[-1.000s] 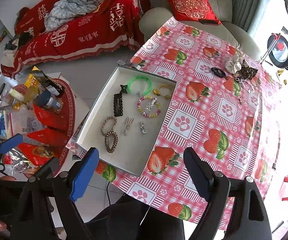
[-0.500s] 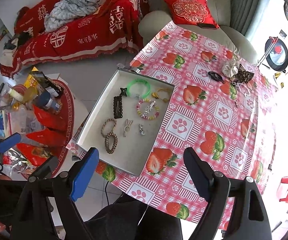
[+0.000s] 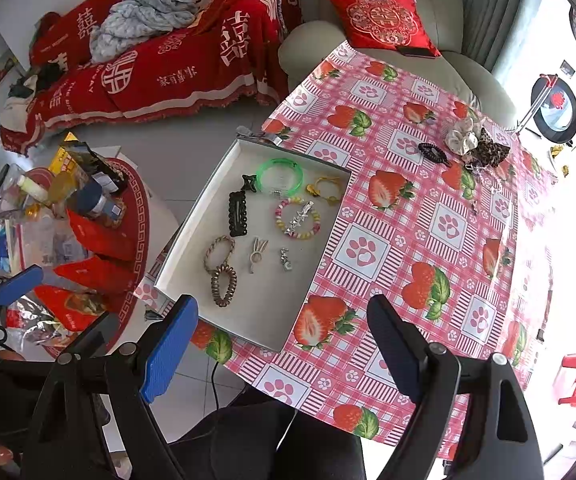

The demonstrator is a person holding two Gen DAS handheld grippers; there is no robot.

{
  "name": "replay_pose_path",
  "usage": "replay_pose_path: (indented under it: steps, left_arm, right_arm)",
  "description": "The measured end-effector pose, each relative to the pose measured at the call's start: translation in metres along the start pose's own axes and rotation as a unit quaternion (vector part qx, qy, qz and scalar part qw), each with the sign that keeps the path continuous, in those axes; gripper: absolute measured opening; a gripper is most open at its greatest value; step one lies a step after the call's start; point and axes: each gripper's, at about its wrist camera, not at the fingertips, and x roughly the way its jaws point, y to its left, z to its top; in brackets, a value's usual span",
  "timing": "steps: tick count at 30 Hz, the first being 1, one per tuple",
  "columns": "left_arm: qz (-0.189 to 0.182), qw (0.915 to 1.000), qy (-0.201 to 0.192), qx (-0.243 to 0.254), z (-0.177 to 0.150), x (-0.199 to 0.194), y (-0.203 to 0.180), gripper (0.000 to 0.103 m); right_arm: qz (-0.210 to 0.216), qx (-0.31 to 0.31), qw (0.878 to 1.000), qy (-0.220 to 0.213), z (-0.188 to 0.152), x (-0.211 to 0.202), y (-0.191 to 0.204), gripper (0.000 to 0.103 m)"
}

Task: Organize jewelry

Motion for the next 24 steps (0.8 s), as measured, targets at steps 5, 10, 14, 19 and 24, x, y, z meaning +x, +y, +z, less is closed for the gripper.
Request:
replay_pose_path:
  steps: [5,10,14,19,24]
  left_arm:
    - [0.001,1.0,0.0,-0.001,-0.0003,-0.0001,-0.0011,0.103]
    - [0.001,1.0,0.0,-0.001,-0.0005,-0.0001,-0.0015,0.103]
    - [0.002,1.0,0.001,-0.001,-0.0005,-0.0001,-0.0017,0.103]
    - [0.002,1.0,0.001,-0.001,-0.0005,-0.0002,-0.0018,0.103]
    - [0.002,1.0,0.001,0.0,-0.0006,-0.0002,-0.002,0.103]
  right_arm:
    - [0.001,-0.001,1.0,0.0,-0.0002,0.0002,0.0,0.088]
    - [0.0,0.0,1.0,0.0,-0.0007,0.0003,-0.0005,0.088]
    - [0.001,-0.001,1.0,0.0,-0.0005,0.0,-0.0001,0.088]
    - [0.001,-0.001,1.0,0.0,-0.001,0.0002,-0.0007,0.088]
    - [0.0,0.0,1.0,0.001,-0.0008,-0.0002,-0.0002,0.088]
